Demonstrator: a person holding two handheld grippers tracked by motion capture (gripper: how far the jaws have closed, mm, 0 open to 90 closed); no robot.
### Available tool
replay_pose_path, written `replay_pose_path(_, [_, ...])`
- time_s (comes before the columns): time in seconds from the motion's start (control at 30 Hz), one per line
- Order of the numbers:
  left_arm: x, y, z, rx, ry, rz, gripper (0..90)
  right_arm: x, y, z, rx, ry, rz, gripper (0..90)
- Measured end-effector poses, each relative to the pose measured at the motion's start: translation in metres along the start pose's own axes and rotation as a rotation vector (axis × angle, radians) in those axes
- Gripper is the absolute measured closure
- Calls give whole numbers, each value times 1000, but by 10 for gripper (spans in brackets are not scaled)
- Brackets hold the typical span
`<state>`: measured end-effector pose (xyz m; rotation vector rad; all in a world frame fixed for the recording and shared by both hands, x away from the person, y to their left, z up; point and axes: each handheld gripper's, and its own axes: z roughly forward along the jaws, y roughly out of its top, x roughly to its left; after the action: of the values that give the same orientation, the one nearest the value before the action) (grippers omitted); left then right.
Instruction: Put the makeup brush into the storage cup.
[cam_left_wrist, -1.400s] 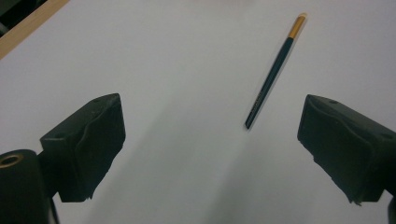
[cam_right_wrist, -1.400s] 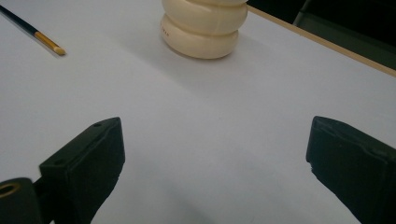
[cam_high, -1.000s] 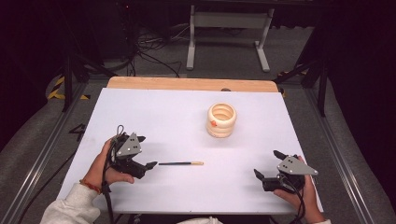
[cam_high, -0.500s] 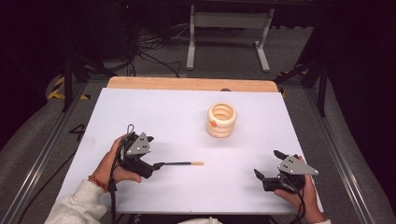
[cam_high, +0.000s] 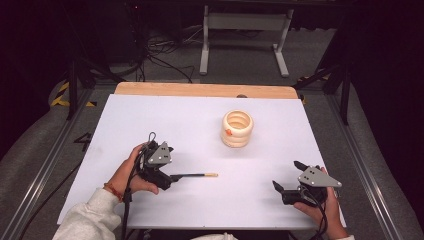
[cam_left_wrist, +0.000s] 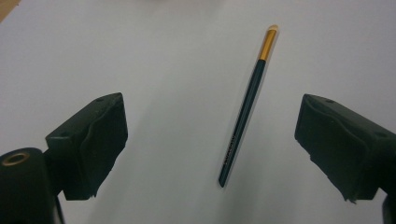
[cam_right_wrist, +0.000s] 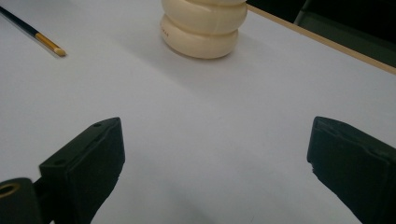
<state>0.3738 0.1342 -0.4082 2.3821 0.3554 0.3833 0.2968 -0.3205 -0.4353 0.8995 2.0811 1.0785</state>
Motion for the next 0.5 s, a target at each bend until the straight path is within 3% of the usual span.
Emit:
replay_pose_path(0.27, [1, 7, 11, 59, -32, 30, 135, 0, 0, 0, 4, 0, 4, 50])
replay_pose_path(0.3, [1, 10, 13, 84, -48, 37, 134, 0, 0, 0, 4, 1, 3, 50])
replay_pose_path(0.5, [0, 17, 19, 119, -54, 60, 136, 0, -1, 1, 8, 4, 3, 50])
